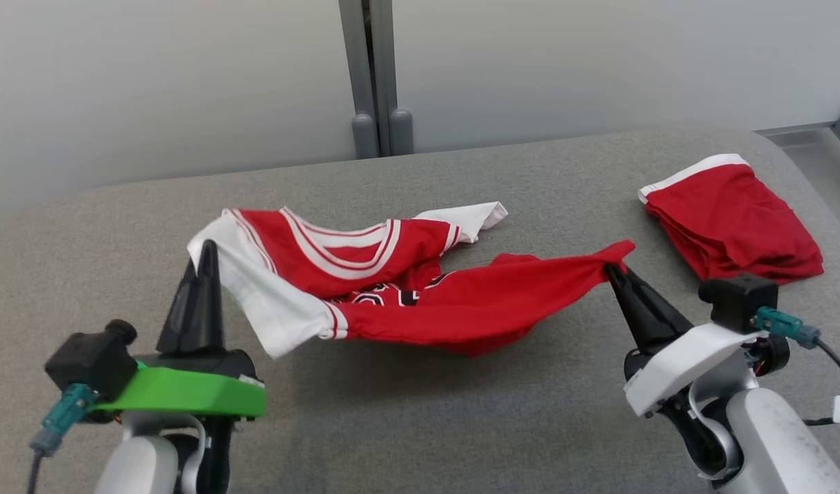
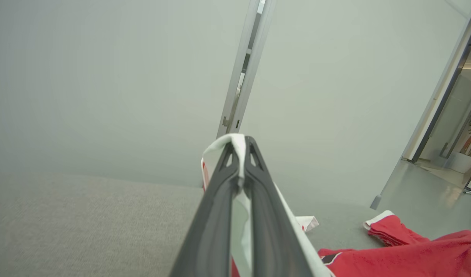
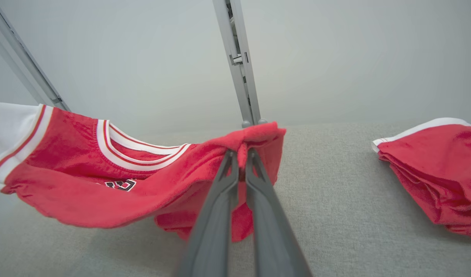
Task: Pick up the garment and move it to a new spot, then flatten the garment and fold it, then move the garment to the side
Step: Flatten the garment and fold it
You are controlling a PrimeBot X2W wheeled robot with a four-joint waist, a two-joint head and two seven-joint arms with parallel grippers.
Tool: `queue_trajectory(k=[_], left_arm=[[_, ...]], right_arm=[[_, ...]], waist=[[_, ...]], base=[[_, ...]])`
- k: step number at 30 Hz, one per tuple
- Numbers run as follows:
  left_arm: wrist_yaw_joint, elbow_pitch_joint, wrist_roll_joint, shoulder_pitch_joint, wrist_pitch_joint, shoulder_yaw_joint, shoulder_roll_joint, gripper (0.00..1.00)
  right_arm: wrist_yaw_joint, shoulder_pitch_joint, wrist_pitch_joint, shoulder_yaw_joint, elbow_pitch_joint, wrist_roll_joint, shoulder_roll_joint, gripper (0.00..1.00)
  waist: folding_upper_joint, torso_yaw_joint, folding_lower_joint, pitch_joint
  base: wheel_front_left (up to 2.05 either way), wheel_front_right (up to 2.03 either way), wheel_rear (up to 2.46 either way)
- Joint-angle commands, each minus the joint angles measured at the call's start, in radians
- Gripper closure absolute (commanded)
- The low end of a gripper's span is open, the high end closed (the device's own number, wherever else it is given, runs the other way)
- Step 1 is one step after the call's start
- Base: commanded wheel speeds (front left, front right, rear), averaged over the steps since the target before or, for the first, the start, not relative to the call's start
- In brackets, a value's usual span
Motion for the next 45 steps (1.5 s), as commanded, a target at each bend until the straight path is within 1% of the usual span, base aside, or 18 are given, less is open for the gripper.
queue_trajectory(k=[1,7,11,13,20,24,27,29,32,33,37,39,40,42,45], left_arm=[[0.005,-0.051,-0.016,-0.025,0.014,0.016,0.018,1.0],[0.021,-0.263,-0.087,-0.083,0.092,0.072,0.043,1.0],[0.047,-0.39,-0.168,-0.121,0.165,0.101,0.03,1.0],[0.058,-0.448,-0.2,-0.142,0.203,0.11,0.036,1.0],[0.084,-0.603,-0.243,-0.246,0.318,0.117,0.078,1.0],[0.092,-0.629,-0.226,-0.32,0.371,0.109,0.11,1.0],[0.092,-0.602,-0.215,-0.366,0.398,0.1,0.125,1.0],[0.087,-0.57,-0.208,-0.406,0.407,0.097,0.135,1.0],[0.074,-0.49,-0.192,-0.48,0.408,0.092,0.145,1.0],[0.068,-0.461,-0.183,-0.508,0.408,0.091,0.153,1.0],[0.031,-0.311,-0.12,-0.67,0.38,0.07,0.18,1.0],[0.014,-0.227,-0.088,-0.772,0.359,0.059,0.188,1.0],[0.005,-0.176,-0.067,-0.833,0.338,0.055,0.188,1.0],[-0.004,-0.082,-0.034,-0.945,0.302,0.046,0.185,1.0],[-0.015,0.065,0.018,-1.097,0.231,0.034,0.175,1.0]], right_arm=[[-0.001,0.022,0.025,-0.015,-0.074,0.017,-0.013,1.0],[-0.001,0.038,0.122,-0.092,-0.364,0.043,-0.021,1.0],[-0.001,0.022,0.18,-0.141,-0.526,0.048,-0.02,1.0],[-0.001,0.011,0.205,-0.167,-0.597,0.048,-0.016,1.0],[-0.001,-0.031,0.282,-0.257,-0.789,0.014,-0.016,1.0],[-0.001,-0.055,0.329,-0.281,-0.828,0.02,-0.005,1.0],[-0.001,-0.074,0.36,-0.262,-0.805,0.023,-0.004,1.0],[-0.001,-0.105,0.371,-0.241,-0.772,0.018,-0.015,1.0],[-0.001,-0.185,0.367,-0.201,-0.685,0.012,-0.023,1.0],[-0.001,-0.217,0.364,-0.194,-0.652,0.019,-0.016,1.0],[-0.001,-0.422,0.328,-0.161,-0.491,0.001,-0.001,1.0],[-0.001,-0.542,0.3,-0.145,-0.394,-0.028,0.0,1.0],[-0.001,-0.611,0.276,-0.144,-0.334,-0.044,0.011,1.0],[-0.001,-0.736,0.233,-0.131,-0.228,-0.103,0.005,1.0],[-0.001,-0.903,0.157,-0.133,-0.067,-0.19,0.026,1.0]], waist=[[0.0,-0.011,0.0,-0.009],[0.0,-0.022,0.0,-0.019],[0.0,-0.03,0.0,-0.022],[0.0,-0.033,0.0,-0.021],[0.0,-0.042,0.0,-0.009],[0.0,-0.044,0.0,0.011],[0.0,-0.046,0.0,0.041],[0.0,-0.048,0.0,0.078],[0.0,-0.053,0.0,0.146],[0.0,-0.055,0.0,0.169],[0.0,-0.061,0.0,0.282],[0.0,-0.062,0.0,0.339],[0.0,-0.063,0.0,0.367],[0.0,-0.061,0.0,0.414],[0.0,-0.055,0.0,0.465]], base=[[0.0,0.0,0.0],[0.0,0.0,0.0],[0.0,0.0,0.0],[0.0,0.0,0.0],[0.0,0.0,0.0],[0.0,0.0,0.0],[0.0,0.0,0.0],[0.0,0.0,0.0],[0.0,0.0,0.0],[0.0,0.0,0.0],[0.0,0.0,0.0],[0.0,0.0,0.0],[0.0,0.0,0.0],[0.0,0.0,0.0],[0.0,0.0,0.0]])
